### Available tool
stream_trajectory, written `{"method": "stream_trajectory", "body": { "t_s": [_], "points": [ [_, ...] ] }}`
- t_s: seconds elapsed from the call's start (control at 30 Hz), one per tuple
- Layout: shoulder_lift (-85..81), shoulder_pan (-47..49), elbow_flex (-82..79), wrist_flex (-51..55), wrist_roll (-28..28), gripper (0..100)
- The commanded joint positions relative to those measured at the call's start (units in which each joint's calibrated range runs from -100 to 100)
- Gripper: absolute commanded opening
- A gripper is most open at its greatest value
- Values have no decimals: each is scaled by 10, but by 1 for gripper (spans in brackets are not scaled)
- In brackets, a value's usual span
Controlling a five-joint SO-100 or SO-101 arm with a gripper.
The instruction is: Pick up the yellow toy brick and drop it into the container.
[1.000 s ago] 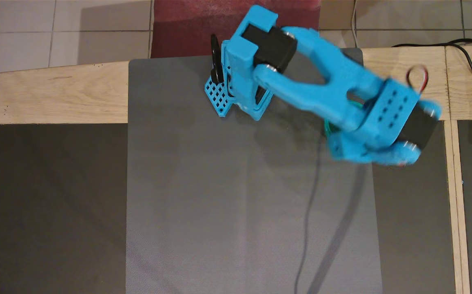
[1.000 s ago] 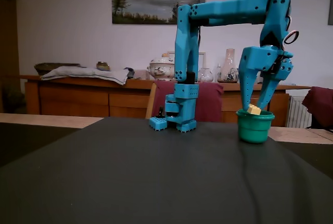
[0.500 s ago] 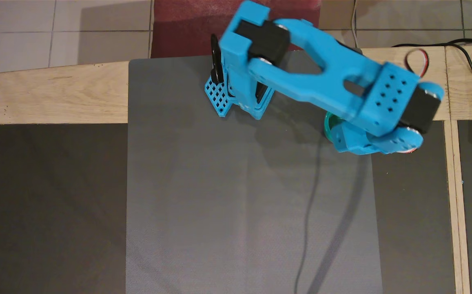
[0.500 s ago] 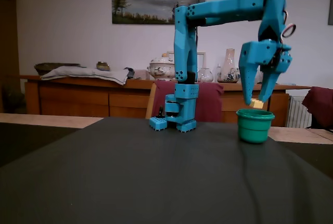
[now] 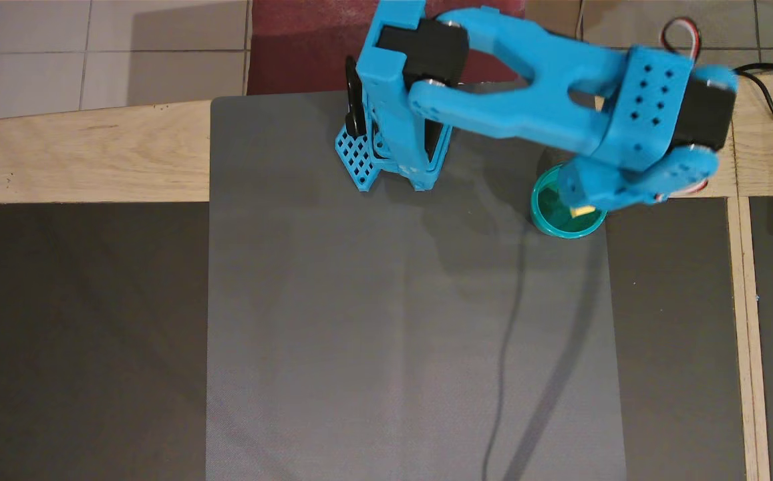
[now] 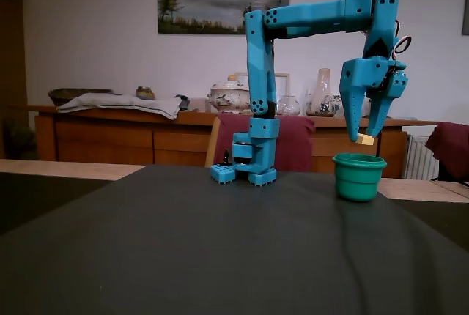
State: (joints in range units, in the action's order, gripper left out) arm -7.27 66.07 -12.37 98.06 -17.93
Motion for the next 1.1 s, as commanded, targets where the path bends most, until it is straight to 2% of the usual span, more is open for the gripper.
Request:
{"method": "stream_trajectory", "body": {
  "t_s": [0.0,0.13,0.27,0.33,0.5,0.6,0.77,0.87,1.07],
  "points": [
    [-20,5,5,19,5,0],
    [-20,-3,5,19,2,2],
    [-20,-3,5,19,1,14],
    [-20,-3,4,19,-4,16],
    [-25,-4,4,19,-5,14],
    [-32,-20,16,19,-2,0],
    [-93,-151,109,19,32,0],
    [-149,-274,192,19,48,0],
    [-245,-452,214,19,50,0]
  ]
}}
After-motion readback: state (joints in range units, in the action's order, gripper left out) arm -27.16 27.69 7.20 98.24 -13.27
